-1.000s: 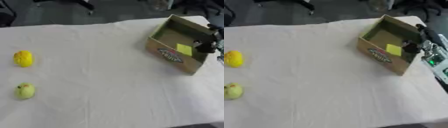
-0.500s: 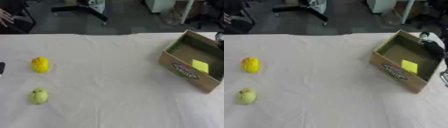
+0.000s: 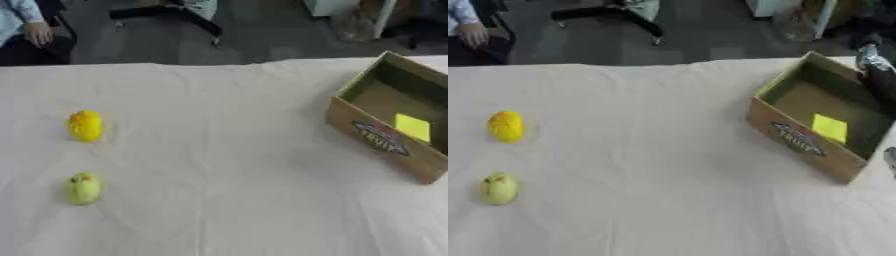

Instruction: Pick up the objects with one hand, pass them to the other hand, and then place them into the box on the other side of the table.

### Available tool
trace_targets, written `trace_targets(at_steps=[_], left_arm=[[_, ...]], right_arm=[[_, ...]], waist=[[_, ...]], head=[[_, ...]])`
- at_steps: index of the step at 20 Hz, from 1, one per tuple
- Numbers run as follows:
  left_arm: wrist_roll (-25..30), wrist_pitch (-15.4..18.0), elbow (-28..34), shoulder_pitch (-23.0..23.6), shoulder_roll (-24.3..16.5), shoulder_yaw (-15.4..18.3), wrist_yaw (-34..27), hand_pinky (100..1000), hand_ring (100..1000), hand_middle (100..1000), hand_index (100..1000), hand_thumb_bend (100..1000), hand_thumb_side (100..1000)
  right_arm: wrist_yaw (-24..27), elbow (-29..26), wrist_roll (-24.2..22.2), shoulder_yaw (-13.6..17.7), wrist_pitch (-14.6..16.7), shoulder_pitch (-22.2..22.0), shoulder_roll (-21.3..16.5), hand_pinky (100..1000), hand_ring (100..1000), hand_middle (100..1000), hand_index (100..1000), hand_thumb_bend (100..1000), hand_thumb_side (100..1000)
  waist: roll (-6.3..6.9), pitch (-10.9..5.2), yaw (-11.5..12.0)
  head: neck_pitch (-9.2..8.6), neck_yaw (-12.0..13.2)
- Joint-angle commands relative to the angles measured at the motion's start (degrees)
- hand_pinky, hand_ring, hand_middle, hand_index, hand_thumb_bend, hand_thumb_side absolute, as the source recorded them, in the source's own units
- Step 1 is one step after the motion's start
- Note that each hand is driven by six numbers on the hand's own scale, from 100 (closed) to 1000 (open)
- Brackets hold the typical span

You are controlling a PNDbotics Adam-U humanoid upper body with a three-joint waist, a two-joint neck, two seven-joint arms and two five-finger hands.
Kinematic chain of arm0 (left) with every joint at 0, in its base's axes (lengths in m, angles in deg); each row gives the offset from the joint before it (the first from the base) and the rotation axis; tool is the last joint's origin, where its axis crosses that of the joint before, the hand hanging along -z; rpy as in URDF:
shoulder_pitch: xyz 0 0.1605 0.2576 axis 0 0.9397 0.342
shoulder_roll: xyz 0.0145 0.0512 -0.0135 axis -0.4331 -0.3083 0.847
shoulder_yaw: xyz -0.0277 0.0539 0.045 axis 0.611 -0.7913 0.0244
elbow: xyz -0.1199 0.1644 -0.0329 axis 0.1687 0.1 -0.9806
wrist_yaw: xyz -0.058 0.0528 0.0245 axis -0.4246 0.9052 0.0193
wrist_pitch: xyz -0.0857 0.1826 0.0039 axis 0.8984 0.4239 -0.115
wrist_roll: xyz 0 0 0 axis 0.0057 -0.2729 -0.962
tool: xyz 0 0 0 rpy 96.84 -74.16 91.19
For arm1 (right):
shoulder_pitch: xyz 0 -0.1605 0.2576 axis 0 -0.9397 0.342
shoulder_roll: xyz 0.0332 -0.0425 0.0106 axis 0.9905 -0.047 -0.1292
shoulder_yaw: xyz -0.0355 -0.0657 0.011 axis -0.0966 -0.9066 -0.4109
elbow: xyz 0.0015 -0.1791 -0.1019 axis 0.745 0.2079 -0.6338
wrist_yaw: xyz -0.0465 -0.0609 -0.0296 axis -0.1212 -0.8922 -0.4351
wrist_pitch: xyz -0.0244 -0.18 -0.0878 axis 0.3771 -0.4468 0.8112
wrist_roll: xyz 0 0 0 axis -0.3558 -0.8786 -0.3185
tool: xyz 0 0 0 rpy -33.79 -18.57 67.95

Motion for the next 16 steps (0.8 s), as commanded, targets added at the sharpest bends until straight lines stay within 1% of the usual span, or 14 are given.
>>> trace_targets(at_steps=[1, 2, 3, 4, 8, 11, 12, 14, 15, 16], left_arm=[[-1.0, 0.4, 1.5, -1.3, 0.1, 0.9, -0.5, 599, 646, 514, 686, 532, 385], [-1.2, 0.6, 1.7, -1.5, 0.5, 0.9, -0.5, 598, 648, 518, 688, 552, 379], [-1.4, 0.7, 1.8, -1.7, 0.8, 1.0, -0.5, 598, 649, 520, 688, 558, 378], [-1.8, 0.9, 1.9, -1.6, 1.2, 1.1, -0.7, 593, 648, 536, 688, 588, 375], [-3.5, 1.7, 2.1, -1.2, 1.9, 1.8, -0.9, 592, 642, 544, 677, 593, 367], [-4.3, 2.2, 2.6, -0.5, 1.5, 2.5, -0.9, 604, 674, 564, 689, 588, 375], [-4.4, 2.3, 2.7, -0.3, 1.3, 2.7, -0.9, 614, 697, 579, 698, 591, 375], [-4.8, 2.5, 3.1, 0.0, 0.9, 3.1, -0.9, 621, 715, 598, 713, 591, 374], [-5.0, 2.5, 3.4, -0.1, 0.7, 3.3, -0.8, 622, 720, 603, 714, 590, 373], [-5.1, 2.6, 3.6, -0.3, 0.5, 3.4, -0.7, 632, 736, 622, 729, 586, 376]], right_arm=[[-0.7, -1.3, -0.2, 0.9, 1.7, 1.1, -0.5, 1000, 1000, 957, 1000, 100, 523], [-0.7, -1.3, -0.3, 1.0, 2.3, 1.3, -0.2, 1000, 1000, 958, 1000, 100, 523], [-0.8, -1.3, -0.5, 1.0, 2.7, 1.4, 0.1, 1000, 1000, 958, 1000, 100, 523], [-0.8, -1.3, -0.7, 0.9, 3.0, 1.4, 0.6, 1000, 999, 962, 1000, 100, 524], [-1.1, -1.3, -1.5, 1.0, 3.6, 1.3, 2.2, 1000, 997, 971, 1000, 100, 524], [-1.7, -1.3, -1.1, 1.2, 5.0, 1.1, 2.6, 1000, 1000, 1000, 1000, 100, 524], [-1.8, -1.3, -0.7, 1.2, 5.8, 1.2, 2.6, 1000, 1000, 1000, 1000, 100, 524], [-1.8, -1.3, 0.0, 1.3, 8.3, 1.5, 2.7, 1000, 1000, 1000, 1000, 100, 524], [-1.9, -1.3, 0.4, 1.3, 9.8, 1.4, 2.8, 1000, 1000, 1000, 1000, 100, 524], [-2.0, -1.3, 0.8, 1.4, 11.2, 1.3, 2.9, 1000, 1000, 1000, 1000, 100, 524]], waist=[[0.15, -0.45, 0.2], [0.31, -0.26, 0.3], [0.40, -0.16, 0.4], [0.40, -0.07, 0.4], [-0.09, 0.25, 0.5], [-0.73, 0.41, 0.5], [-0.89, 0.53, 0.7], [-1.20, 0.85, 0.8], [-1.42, 1.04, 0.9], [-1.66, 1.21, 1.0]], head=[[-0.39, -0.8], [-0.76, -0.8], [-0.81, -0.9], [-0.78, -1.1], [-1.32, -0.1], [-0.80, 0.0], [-1.21, 0.4], [-1.99, 1.8], [-2.12, 2.3], [-1.89, 2.6]])
